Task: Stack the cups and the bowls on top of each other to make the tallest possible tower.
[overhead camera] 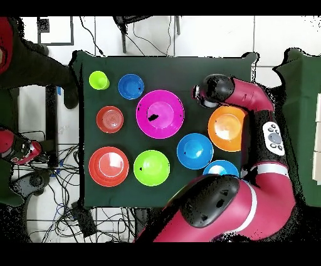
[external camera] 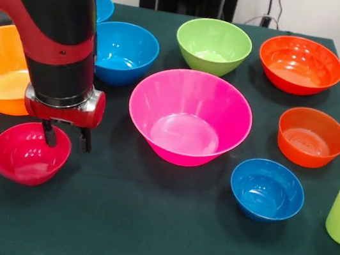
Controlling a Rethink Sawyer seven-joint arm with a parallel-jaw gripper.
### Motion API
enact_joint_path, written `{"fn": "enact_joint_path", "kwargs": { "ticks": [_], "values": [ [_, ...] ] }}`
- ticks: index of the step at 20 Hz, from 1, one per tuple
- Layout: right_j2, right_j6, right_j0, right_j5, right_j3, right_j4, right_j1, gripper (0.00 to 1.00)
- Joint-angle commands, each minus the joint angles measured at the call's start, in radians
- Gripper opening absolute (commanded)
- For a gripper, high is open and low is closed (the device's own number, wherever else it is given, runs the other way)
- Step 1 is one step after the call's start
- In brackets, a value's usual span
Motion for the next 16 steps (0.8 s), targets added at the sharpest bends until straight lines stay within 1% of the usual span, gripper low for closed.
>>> {"fn": "enact_joint_path", "kwargs": {
  "ticks": [1, 9, 11, 16],
  "values": [
    [0.054, -0.206, 0.0, 0.025, -0.022, -0.076, 0.06, 1.0],
    [0.032, -0.218, 0.007, -0.012, -0.043, -0.118, 0.088, 1.0],
    [0.028, -0.223, 0.012, -0.003, -0.062, -0.124, 0.093, 1.0],
    [0.03, -0.226, 0.013, -0.001, -0.07, -0.131, 0.088, 1.0]
  ]
}}
